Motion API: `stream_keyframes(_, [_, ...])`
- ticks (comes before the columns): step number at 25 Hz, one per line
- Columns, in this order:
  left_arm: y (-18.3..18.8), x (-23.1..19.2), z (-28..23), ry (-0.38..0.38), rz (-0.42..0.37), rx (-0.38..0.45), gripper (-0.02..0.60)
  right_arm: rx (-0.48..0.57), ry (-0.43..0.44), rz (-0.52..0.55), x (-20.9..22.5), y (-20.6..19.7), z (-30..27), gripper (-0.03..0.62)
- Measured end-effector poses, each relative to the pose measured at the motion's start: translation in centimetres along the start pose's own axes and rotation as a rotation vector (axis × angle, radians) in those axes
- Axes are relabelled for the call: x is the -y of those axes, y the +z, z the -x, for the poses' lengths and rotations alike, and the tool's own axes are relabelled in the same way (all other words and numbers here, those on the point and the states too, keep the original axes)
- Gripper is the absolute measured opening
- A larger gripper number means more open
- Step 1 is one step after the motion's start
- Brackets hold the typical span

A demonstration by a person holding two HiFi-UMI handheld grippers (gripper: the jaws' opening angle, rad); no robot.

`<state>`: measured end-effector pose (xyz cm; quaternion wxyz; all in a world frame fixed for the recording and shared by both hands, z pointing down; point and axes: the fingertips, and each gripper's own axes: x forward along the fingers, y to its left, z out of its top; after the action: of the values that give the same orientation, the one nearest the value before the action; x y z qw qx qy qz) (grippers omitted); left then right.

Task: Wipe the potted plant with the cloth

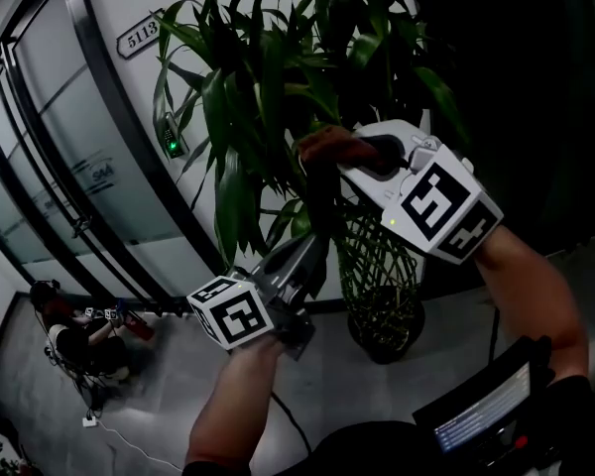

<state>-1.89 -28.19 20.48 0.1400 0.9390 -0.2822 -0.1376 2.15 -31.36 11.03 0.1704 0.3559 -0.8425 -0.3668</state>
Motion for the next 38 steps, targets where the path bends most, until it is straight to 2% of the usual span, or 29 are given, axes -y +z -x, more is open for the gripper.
stream_keyframes(3, [-0.1, 0.0, -0.2, -0.006, -0.003, 0.004, 0.017, -0.043, -0.041, 0.006, 2.6, -0.7, -2.3, 0.063])
stream_keyframes(7, [-0.3, 0.2, -0.1, -0.009, -0.001, 0.011, 0.017, -0.091, -0.032, 0.026, 3.1, -1.8, -4.4, 0.063])
stream_keyframes(15, [0.1, -0.2, 0.6, 0.003, -0.004, 0.007, 0.017, -0.091, 0.066, 0.11, -2.1, -1.9, -4.2, 0.063])
stream_keyframes(27, [-0.1, -0.7, 0.6, 0.008, 0.007, -0.008, 0.017, -0.113, 0.2, 0.109, -8.2, -3.7, -3.1, 0.063])
stream_keyframes(33, [-0.1, -0.9, 0.7, 0.003, 0.01, -0.008, 0.017, -0.113, 0.333, 0.083, -11.6, -3.8, -1.2, 0.063])
stream_keyframes(38, [-0.3, -0.9, 0.3, -0.001, 0.013, -0.011, 0.017, -0.125, 0.345, 0.073, -11.8, -4.2, -0.9, 0.063])
